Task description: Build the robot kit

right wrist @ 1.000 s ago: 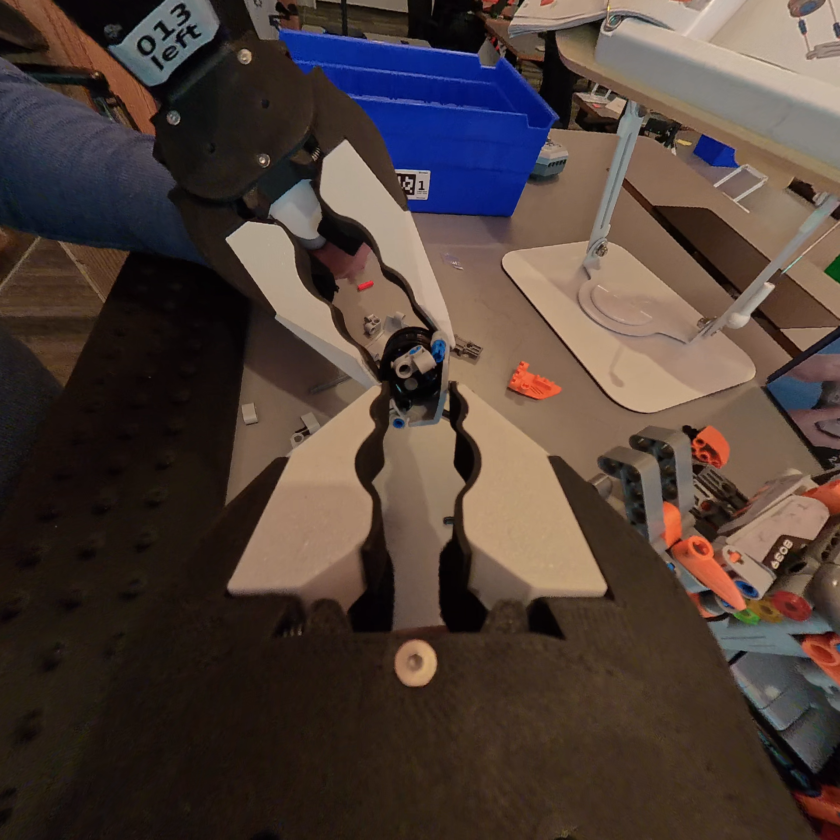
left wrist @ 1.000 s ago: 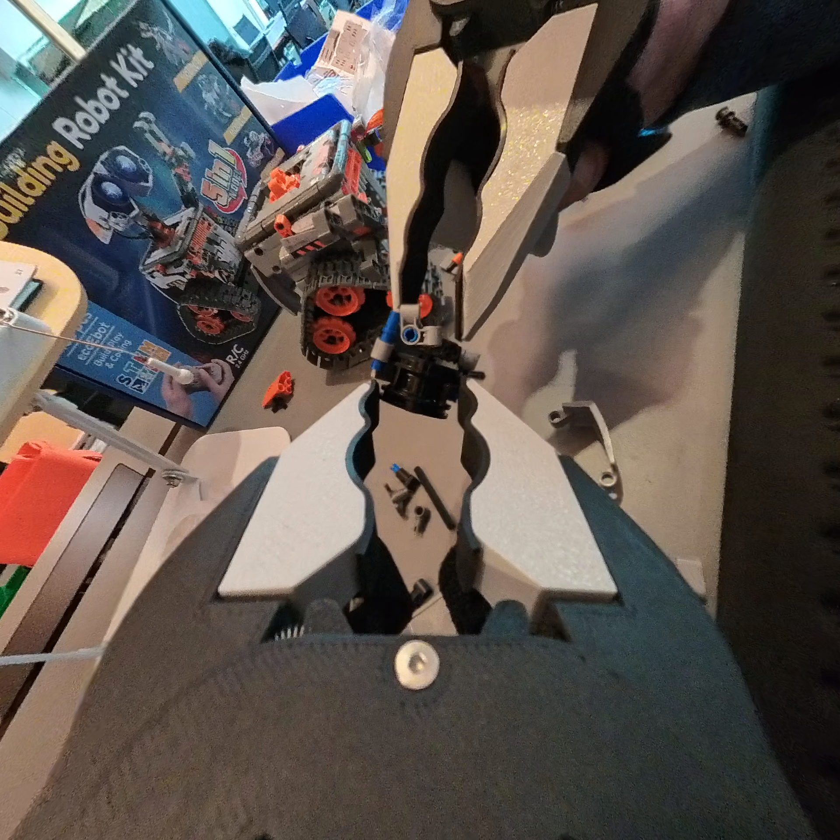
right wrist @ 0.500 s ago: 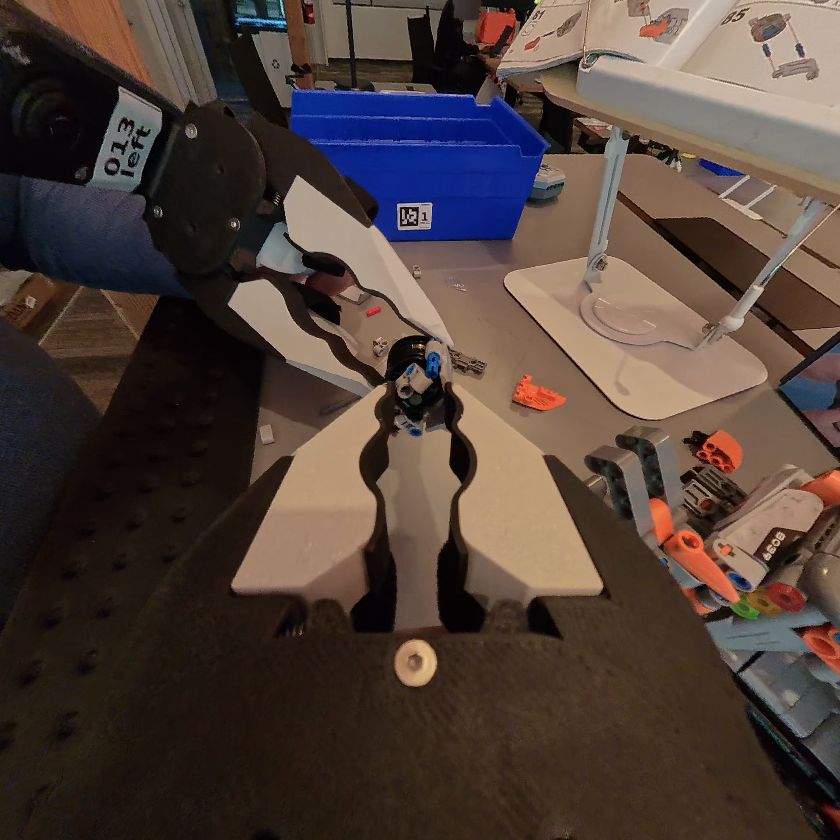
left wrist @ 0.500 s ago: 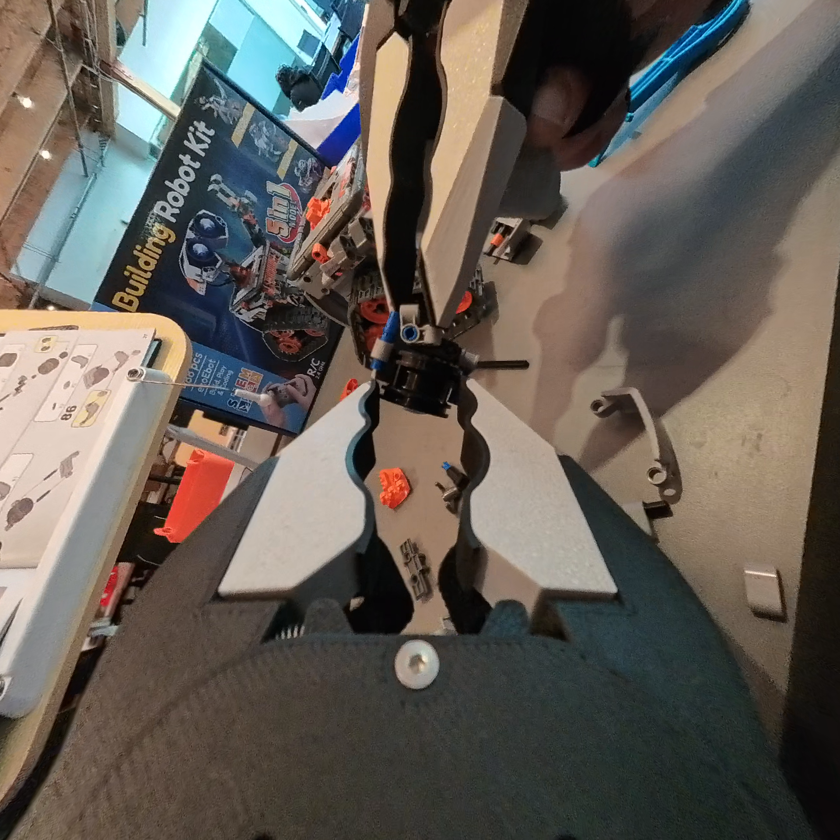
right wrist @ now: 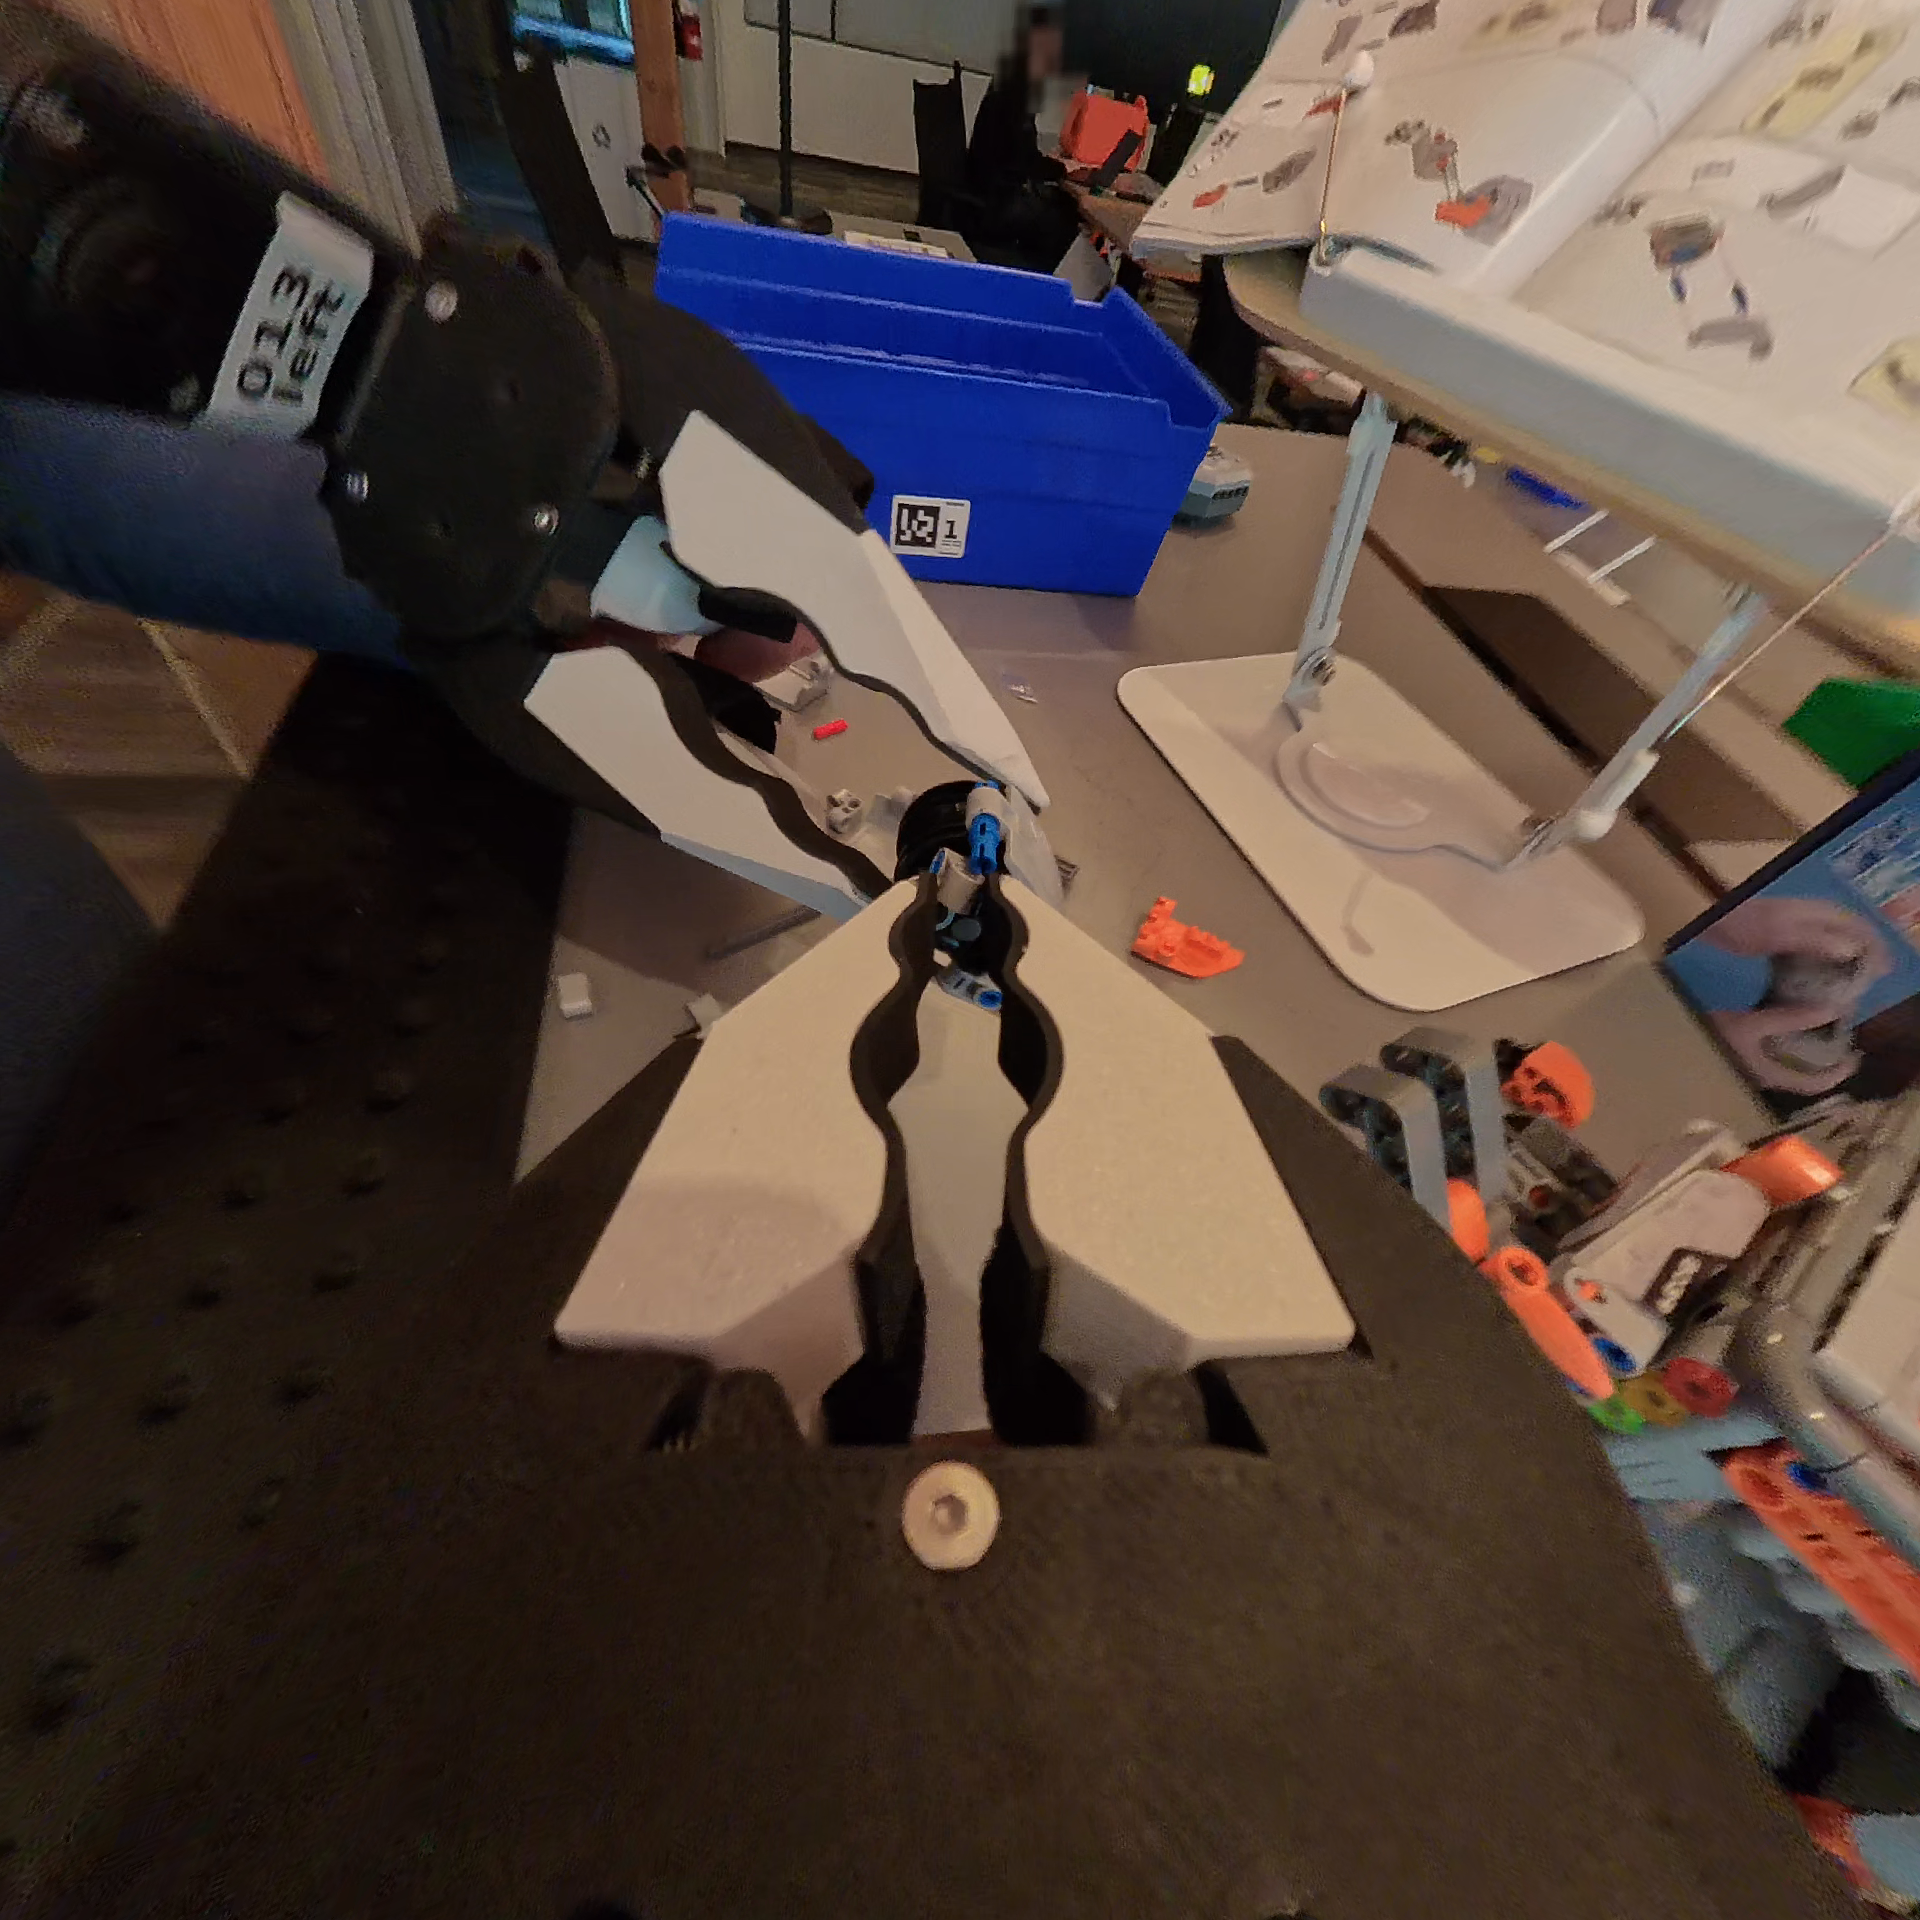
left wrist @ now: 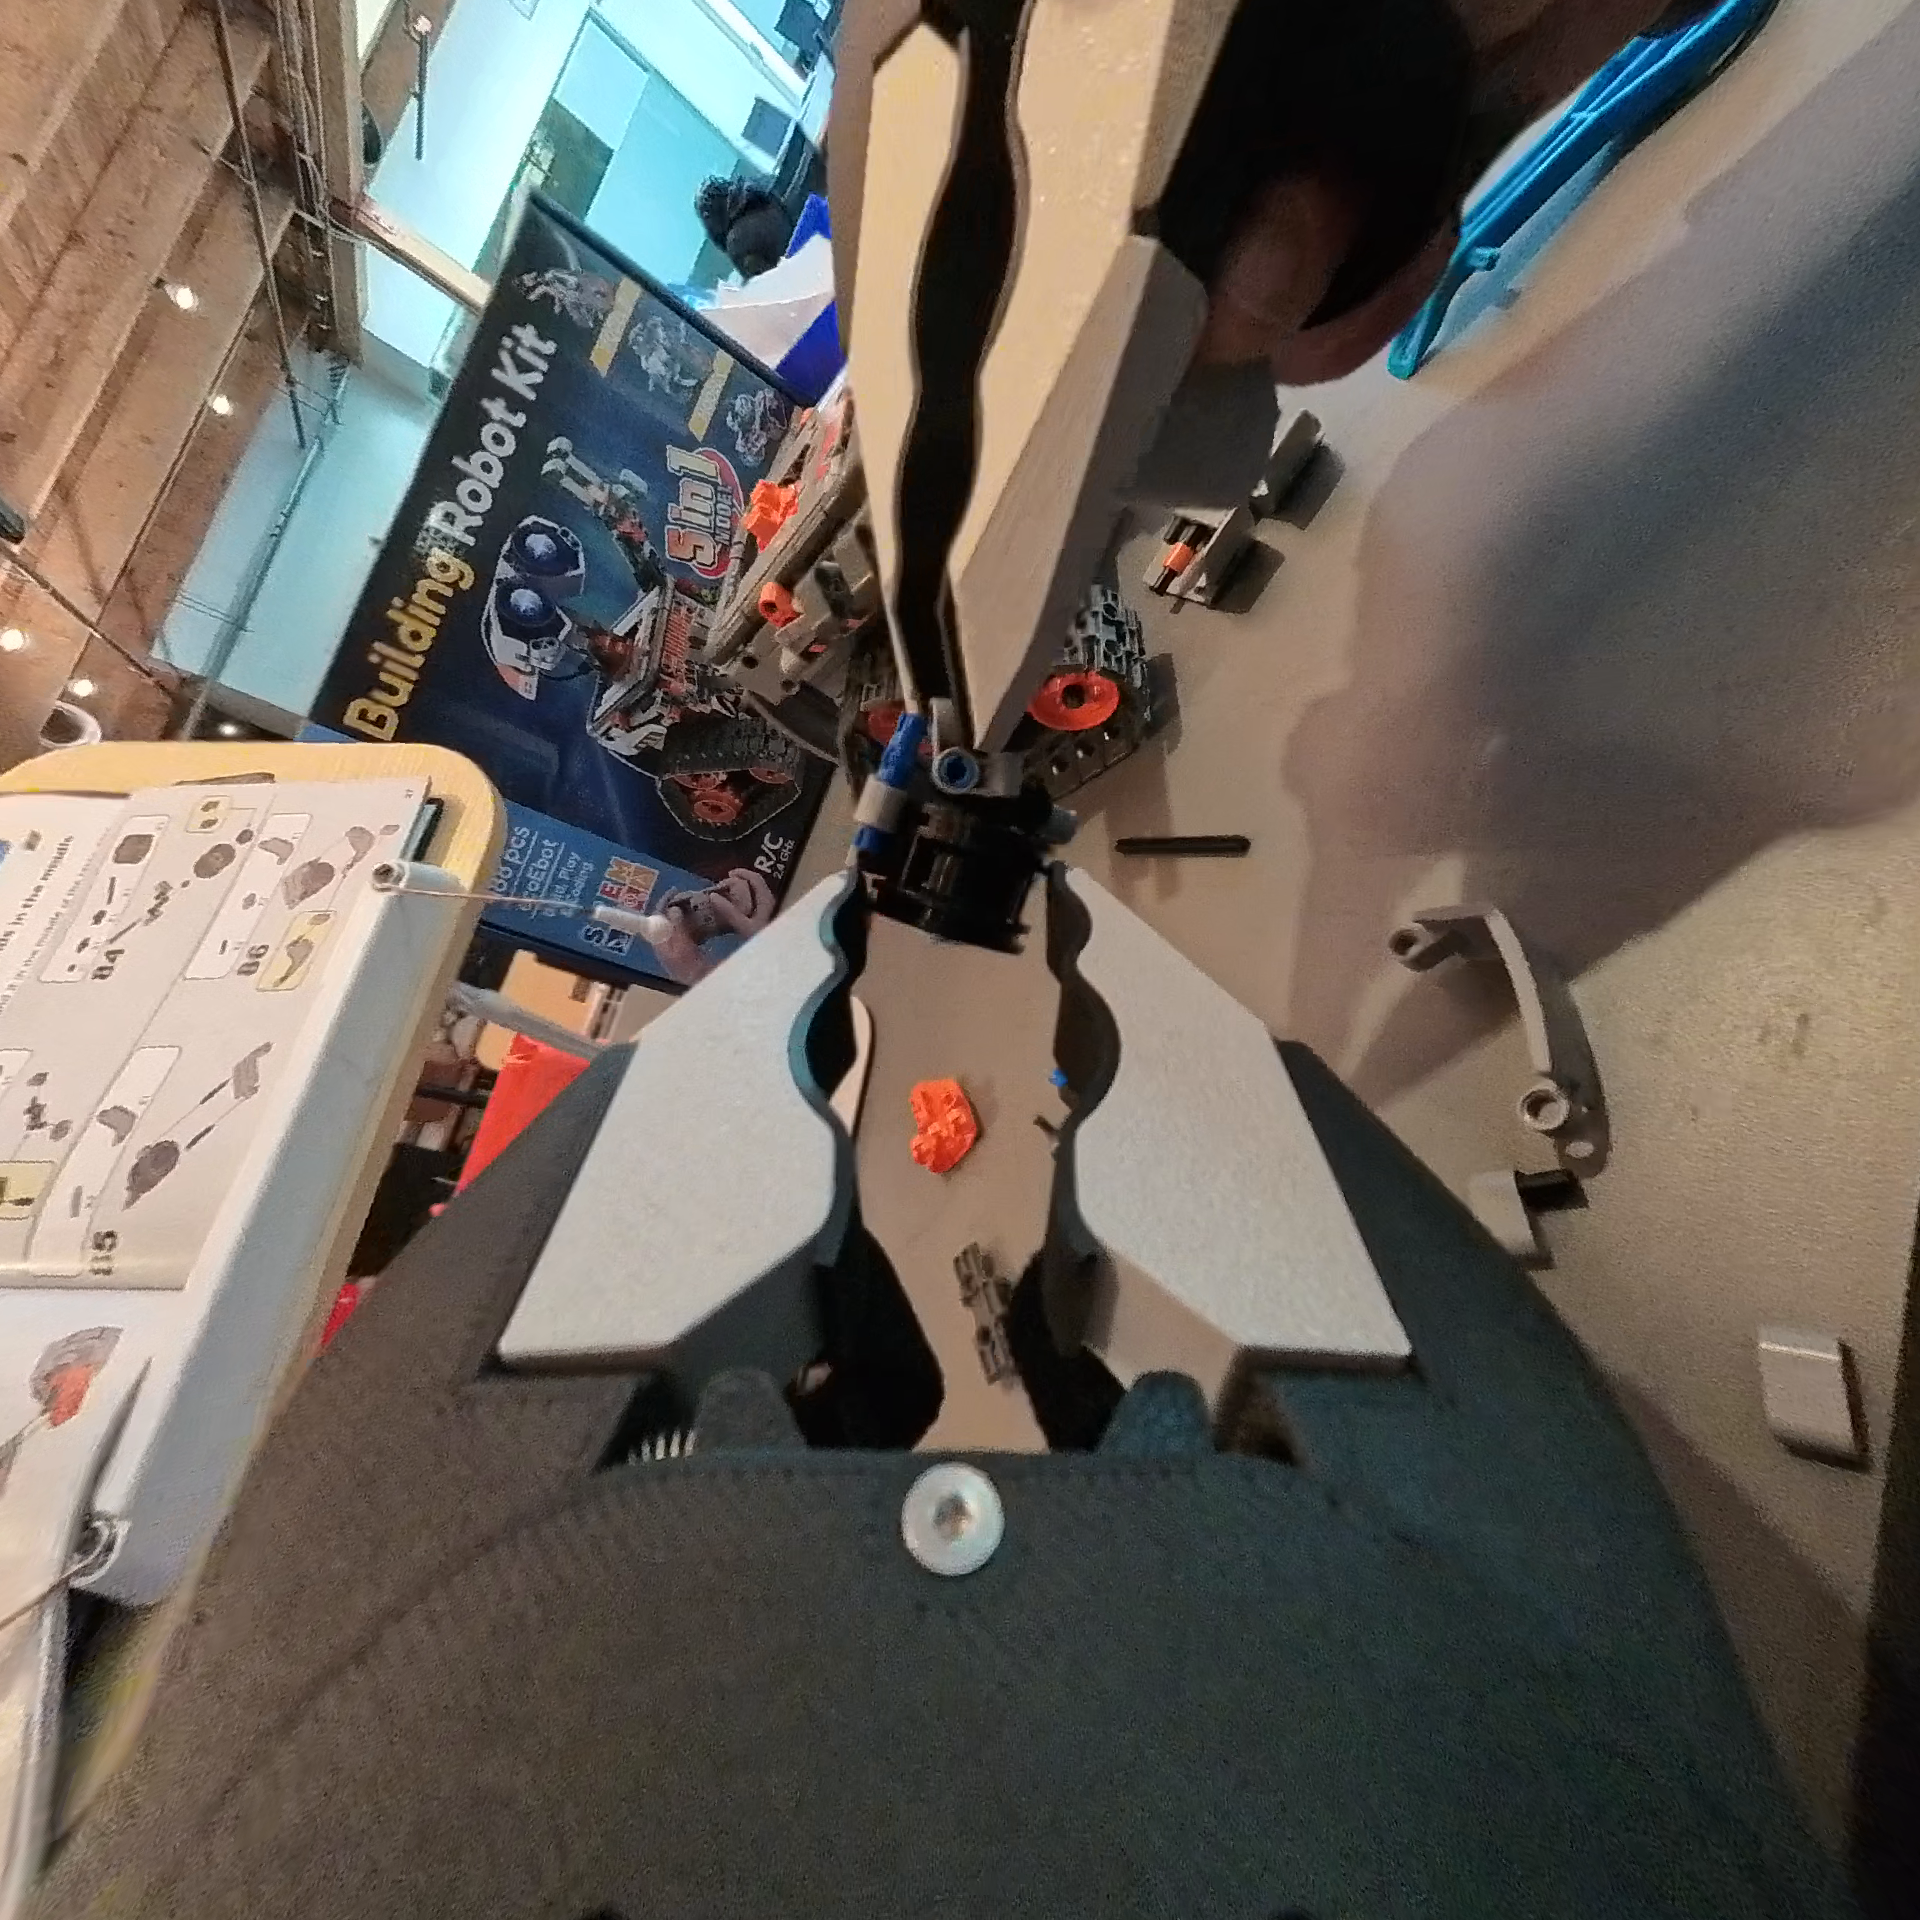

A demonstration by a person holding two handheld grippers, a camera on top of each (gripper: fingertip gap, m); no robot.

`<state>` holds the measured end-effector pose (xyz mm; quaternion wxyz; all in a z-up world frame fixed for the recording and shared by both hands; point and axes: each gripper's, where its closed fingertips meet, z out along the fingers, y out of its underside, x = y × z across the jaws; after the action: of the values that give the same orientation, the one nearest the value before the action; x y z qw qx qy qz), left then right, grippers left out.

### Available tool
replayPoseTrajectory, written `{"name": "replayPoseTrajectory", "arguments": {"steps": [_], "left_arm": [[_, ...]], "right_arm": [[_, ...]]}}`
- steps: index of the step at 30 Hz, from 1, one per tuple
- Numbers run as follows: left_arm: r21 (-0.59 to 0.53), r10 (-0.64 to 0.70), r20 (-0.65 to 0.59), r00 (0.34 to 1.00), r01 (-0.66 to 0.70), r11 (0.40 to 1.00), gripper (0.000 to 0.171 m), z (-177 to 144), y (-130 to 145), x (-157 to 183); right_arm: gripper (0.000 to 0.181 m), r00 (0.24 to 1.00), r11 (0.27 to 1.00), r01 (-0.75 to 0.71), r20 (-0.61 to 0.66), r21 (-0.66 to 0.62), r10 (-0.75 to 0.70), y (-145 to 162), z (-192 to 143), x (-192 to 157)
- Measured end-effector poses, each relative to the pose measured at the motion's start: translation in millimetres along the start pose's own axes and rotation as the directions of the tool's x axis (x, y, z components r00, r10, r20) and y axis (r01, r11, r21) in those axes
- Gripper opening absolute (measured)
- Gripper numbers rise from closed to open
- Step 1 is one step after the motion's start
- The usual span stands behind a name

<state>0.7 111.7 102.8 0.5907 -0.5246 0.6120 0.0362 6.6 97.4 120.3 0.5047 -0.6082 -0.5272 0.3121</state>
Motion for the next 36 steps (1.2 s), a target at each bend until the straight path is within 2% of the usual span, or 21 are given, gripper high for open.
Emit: {"name": "replayPoseTrajectory", "arguments": {"steps": [7, 12, 17, 20, 23, 26, 30, 32, 36], "left_arm": [[0.061, -0.227, -0.141, 0.964, 0.238, 0.969, 0.036, -1.3, -1.5, 2.5], [0.1, -0.34, -0.225, 0.913, 0.369, 0.924, 0.032, -5.9, -4.9, -2.1], [0.094, -0.291, -0.273, 0.917, 0.326, 0.941, 0.037, -9.8, -3.9, -3.1], [0.057, -0.188, -0.279, 0.942, 0.212, 0.976, 0.037, -7.2, -0.2, 4.0], [0.045, -0.116, -0.288, 0.951, 0.135, 0.99, 0.026, -5.1, 0.7, 11.2], [0.047, -0.121, -0.304, 0.945, 0.142, 0.989, 0.023, -5.2, 1.1, 13.4], [0.065, -0.188, -0.323, 0.928, 0.22, 0.973, 0.022, -6.0, -1.5, 11.4], [0.067, -0.168, -0.3, 0.939, 0.197, 0.978, 0.021, -5.0, -0.3, 11.2], [0.078, -0.111, -0.199, 0.974, 0.128, 0.989, 0.021, -3.8, -1.3, 2.9]], "right_arm": [[0.005, 0.96, 0.968, 0.248, -0.124, -0.034, -0.251, -6.8, -1.7, 1.1], [0.005, 0.951, 0.959, 0.283, -0.118, -0.035, -0.285, -6.1, -2.6, -0.7], [0.005, 0.933, 0.938, 0.337, -0.103, -0.078, -0.344, 0.2, -1.9, -4.2], [0.005, 0.897, 0.898, 0.422, -0.088, -0.128, -0.434, 4.8, 2.5, -11.8], [0.005, 0.879, 0.878, 0.457, -0.077, -0.144, -0.47, 5.0, 6.0, -18.1], [0.004, 0.868, 0.864, 0.476, -0.069, -0.164, -0.491, 7.1, 6.2, -20.0], [0.005, 0.878, 0.875, 0.461, -0.068, -0.148, -0.475, 5.6, 4.4, -19.4], [0.005, 0.888, 0.885, 0.443, -0.067, -0.143, -0.455, 5.8, 4.5, -18.5], [0.014, 0.959, 0.96, 0.278, -0.052, -0.043, -0.28, -6.1, -2.6, -14.7]]}}
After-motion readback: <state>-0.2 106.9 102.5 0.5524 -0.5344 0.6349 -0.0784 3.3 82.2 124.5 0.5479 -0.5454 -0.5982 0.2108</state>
